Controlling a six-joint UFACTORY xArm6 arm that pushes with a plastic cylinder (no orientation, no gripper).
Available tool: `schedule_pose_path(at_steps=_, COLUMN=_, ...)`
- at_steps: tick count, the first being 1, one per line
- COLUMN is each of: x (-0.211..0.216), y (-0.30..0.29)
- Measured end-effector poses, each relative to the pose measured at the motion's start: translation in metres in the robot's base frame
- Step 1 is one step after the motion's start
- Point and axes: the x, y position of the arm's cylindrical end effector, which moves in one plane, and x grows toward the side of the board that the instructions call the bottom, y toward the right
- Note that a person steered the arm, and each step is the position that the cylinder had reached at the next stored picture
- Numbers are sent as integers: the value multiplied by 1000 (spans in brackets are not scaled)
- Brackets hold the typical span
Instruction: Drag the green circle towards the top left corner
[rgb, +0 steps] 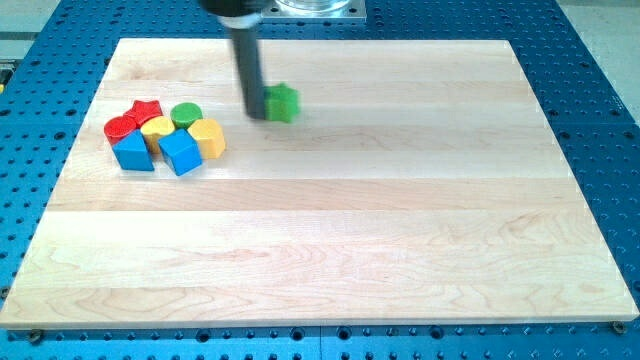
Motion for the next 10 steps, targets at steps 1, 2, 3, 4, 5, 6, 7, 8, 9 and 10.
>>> schedule_pose_path(at_steps=1, x=45, y=-19)
schedule_pose_path(at_steps=2, x=61, y=-47)
schedule_pose_path(at_steps=3, x=52, y=-45)
schedule_pose_path(at_steps=4, x=52, y=-47)
schedule_pose_path(at_steps=5, x=49, y=-65)
schedule_pose_path(at_steps=6, x=45, y=-66)
schedule_pose_path(at_steps=7, x=42, y=-86)
schedule_pose_path(at_steps=8, x=19, y=-110)
schedule_pose_path(at_steps=9, x=-20, y=-137)
schedule_pose_path(at_steps=10, x=-27, y=-154)
